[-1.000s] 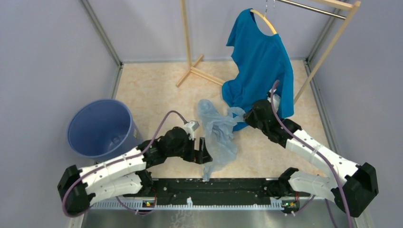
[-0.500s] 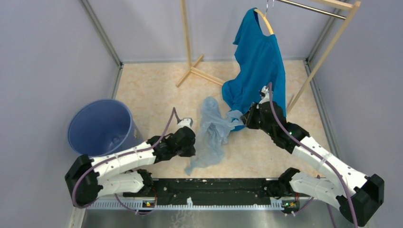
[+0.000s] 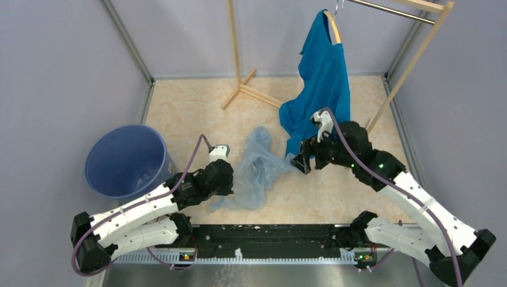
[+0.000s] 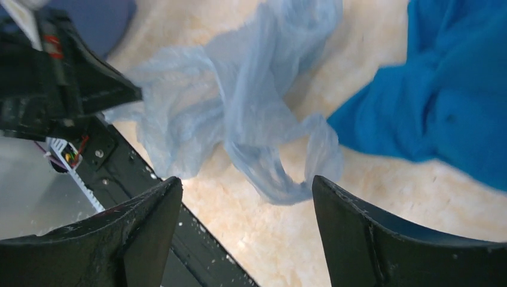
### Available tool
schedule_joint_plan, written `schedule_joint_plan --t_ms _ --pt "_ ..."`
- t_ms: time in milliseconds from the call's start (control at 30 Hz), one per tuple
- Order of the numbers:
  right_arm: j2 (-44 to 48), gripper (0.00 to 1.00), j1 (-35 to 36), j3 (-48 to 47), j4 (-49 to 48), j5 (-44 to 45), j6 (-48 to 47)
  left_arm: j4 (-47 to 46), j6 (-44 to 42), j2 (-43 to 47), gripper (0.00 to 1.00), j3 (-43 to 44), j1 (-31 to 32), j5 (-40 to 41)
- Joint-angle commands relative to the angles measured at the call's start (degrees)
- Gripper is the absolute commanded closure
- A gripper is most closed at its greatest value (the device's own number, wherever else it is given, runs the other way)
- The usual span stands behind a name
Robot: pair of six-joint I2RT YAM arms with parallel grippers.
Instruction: Put the trash bags into the trash bin
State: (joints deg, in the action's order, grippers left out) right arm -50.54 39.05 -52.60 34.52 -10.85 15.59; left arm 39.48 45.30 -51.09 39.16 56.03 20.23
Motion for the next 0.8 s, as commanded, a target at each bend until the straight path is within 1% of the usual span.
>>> schedule_joint_plan --t_ms 0,33,100,233,333,433,533,667,767 --pt "-1.8 0.2 1.74 -8.79 -3.14 -4.09 -12.6 -0.23 -0.36 3.12 1.0 0.14 0.04 -0.36" --pt "-2.14 0.2 2.82 -8.17 -4.67 -4.62 -14.73 -0.41 -0.19 3.57 1.0 -0.04 0.04 -0.46" --pt "-3.62 0.19 6.51 -7.12 -6.71 -0.82 -18.16 -0.1 0.37 4.37 1.0 -0.57 0.03 -0.02" --pt "-8.3 0.2 11.4 -5.38 -5.26 4.54 -21.61 0.67 1.16 5.65 1.0 -1.23 0.04 2.07" --pt "-10.87 0.2 15.7 -3.85 -4.14 14.67 -23.07 0.49 0.46 6.0 1.0 -1.44 -0.02 2.96" --pt "-12.38 0.2 17.01 -2.86 -3.75 21.23 -24.42 0.22 0.01 5.96 1.0 -1.69 -0.04 2.81" --pt "-13.01 0.2 17.02 -2.19 -5.12 25.37 -25.75 -0.44 -0.29 5.98 1.0 -2.07 -0.07 1.73" --pt "-13.93 0.2 15.93 0.04 -11.65 26.28 -26.42 -0.68 -0.64 6.84 1.0 -2.15 -0.04 1.36" --pt "-14.13 0.2 12.49 1.69 -17.06 20.53 -24.4 -1.3 -1.11 7.55 1.0 -2.39 -0.04 0.7"
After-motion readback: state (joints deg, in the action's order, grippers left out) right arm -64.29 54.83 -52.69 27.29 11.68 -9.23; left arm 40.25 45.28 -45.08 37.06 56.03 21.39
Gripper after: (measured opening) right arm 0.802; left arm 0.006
